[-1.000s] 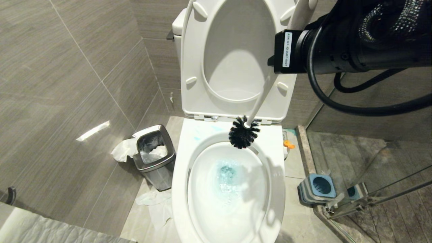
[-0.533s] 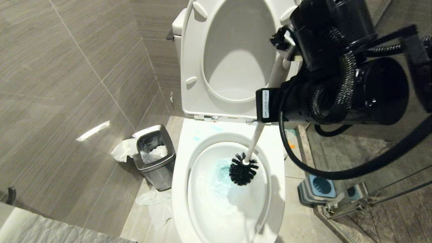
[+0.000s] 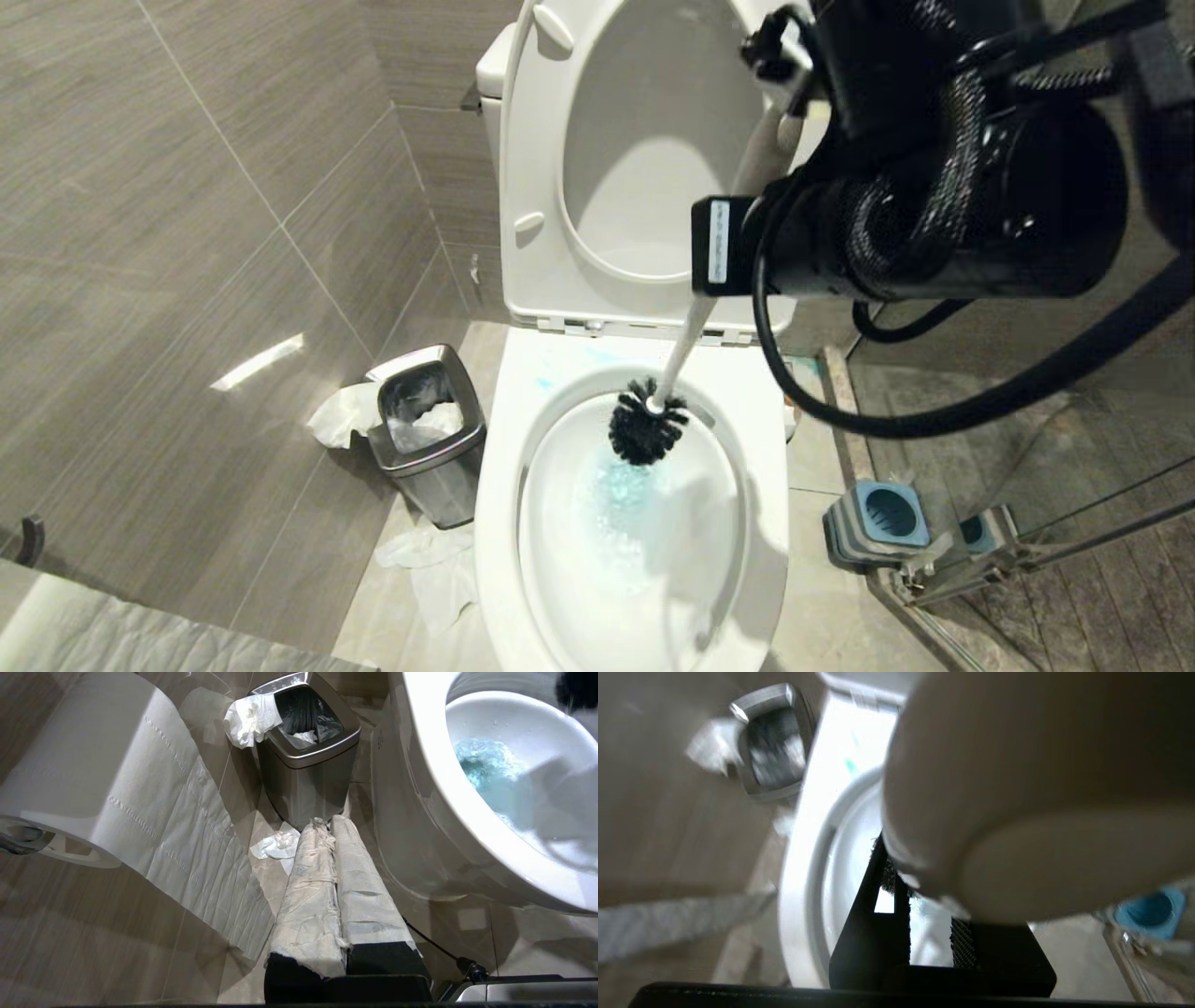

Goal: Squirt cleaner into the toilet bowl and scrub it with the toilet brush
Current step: Scrub the toilet bowl, then put the toilet brush back

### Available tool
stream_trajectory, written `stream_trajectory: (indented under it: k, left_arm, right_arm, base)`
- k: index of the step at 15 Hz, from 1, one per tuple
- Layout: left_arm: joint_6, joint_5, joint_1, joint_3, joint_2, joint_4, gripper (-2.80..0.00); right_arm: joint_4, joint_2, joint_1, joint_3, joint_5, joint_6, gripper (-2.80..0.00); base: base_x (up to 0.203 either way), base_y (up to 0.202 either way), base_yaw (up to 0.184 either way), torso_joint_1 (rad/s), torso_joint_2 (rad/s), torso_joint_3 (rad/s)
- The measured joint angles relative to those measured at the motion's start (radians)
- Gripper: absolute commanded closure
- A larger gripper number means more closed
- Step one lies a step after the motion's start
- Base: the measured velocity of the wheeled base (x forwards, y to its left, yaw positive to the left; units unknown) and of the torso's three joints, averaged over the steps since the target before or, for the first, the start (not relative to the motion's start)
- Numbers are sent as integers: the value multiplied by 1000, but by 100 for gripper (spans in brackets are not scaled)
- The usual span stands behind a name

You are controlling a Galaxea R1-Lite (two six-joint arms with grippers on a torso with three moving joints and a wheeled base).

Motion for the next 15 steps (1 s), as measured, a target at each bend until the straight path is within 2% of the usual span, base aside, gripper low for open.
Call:
stream_trajectory:
  k: [2, 5, 9, 15]
  left_arm:
    - [0, 0, 0, 0, 0, 0, 0]
    - [0, 1, 0, 0, 0, 0, 0]
    - [0, 1, 0, 0, 0, 0, 0]
    - [0, 0, 0, 0, 0, 0, 0]
  right_arm:
    - [0, 7, 2, 9, -1, -3, 0]
    - [-3, 11, 4, -68, -13, 6, 0]
    - [-27, 12, 12, 81, -78, 27, 0]
    - [-80, 8, 25, 57, -95, 55, 0]
  base:
    - [0, 0, 0, 0, 0, 0]
    - [0, 0, 0, 0, 0, 0]
    - [0, 0, 0, 0, 0, 0]
    - [0, 0, 0, 0, 0, 0]
